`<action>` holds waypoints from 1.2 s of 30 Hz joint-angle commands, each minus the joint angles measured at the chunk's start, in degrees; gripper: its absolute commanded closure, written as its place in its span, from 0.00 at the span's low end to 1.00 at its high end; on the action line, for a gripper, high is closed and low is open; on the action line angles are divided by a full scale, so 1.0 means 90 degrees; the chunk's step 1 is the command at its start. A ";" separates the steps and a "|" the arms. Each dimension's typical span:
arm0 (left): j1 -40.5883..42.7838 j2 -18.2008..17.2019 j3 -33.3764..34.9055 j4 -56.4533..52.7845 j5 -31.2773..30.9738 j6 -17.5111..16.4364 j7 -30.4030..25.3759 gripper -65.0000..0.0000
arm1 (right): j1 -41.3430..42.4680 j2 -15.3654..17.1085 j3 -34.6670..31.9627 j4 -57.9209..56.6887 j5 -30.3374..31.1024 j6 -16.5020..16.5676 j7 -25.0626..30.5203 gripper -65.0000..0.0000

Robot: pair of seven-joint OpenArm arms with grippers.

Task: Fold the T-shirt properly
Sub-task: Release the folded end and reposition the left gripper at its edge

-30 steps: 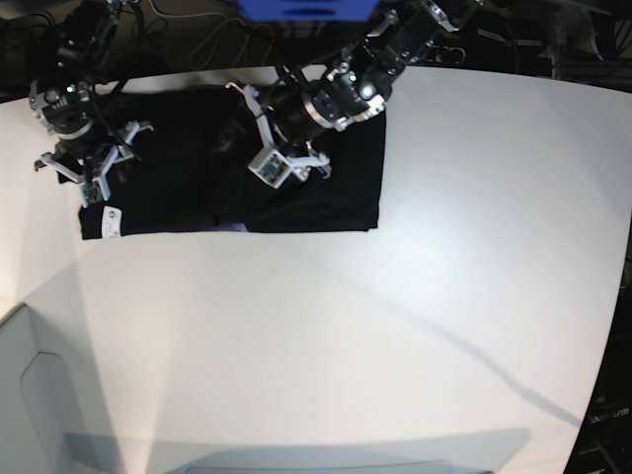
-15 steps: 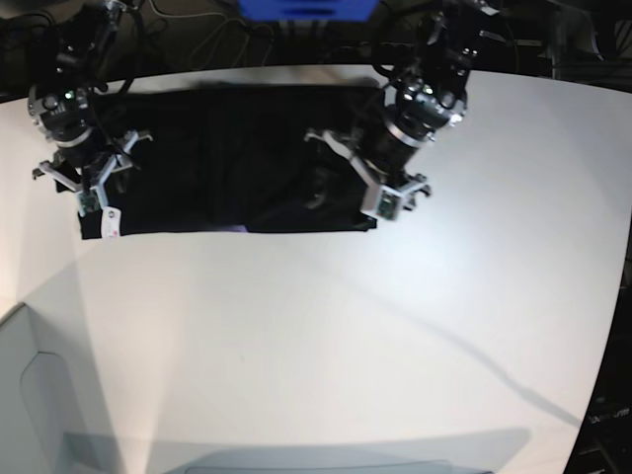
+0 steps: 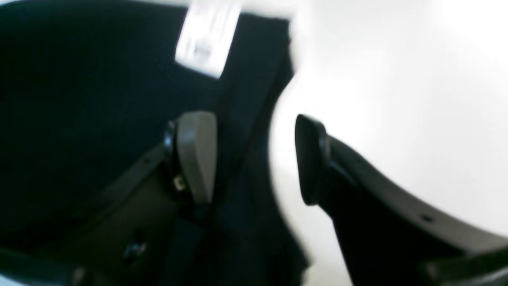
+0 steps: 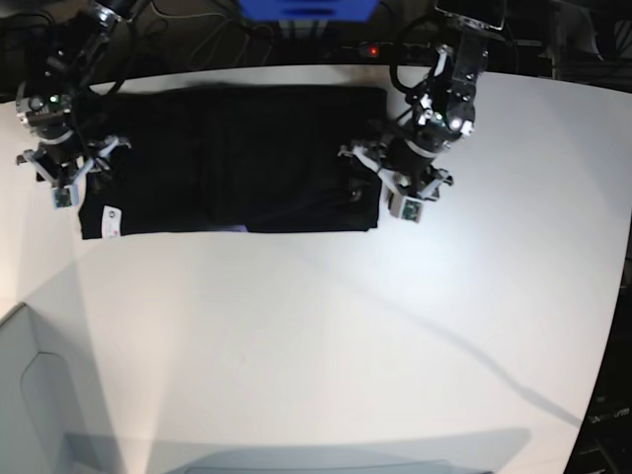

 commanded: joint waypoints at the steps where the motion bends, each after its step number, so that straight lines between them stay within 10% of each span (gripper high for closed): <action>1: -0.0056 -0.0032 -0.0025 0.0106 -0.0010 -0.0003 -0.0136 0.35 | 0.0152 0.0081 0.0053 -0.0080 0.0055 0.0065 0.0123 0.50; 20: -0.0056 -0.0042 -0.0035 0.0106 0.0058 0.0016 -0.0087 0.35 | 0.0416 0.0257 0.0209 -0.1711 0.0064 0.0065 0.0162 0.51; 28: -0.0056 -0.0042 -0.0083 0.0174 0.0019 0.0026 -0.0116 0.35 | 0.0406 0.0257 0.0200 -0.1721 0.0064 0.0065 0.0133 1.00; 36: 0.0090 0.0017 -0.0914 0.1210 -0.0020 0.0026 -0.0087 0.35 | 0.0406 0.0374 0.0004 -0.1222 0.0074 0.0065 0.0143 1.00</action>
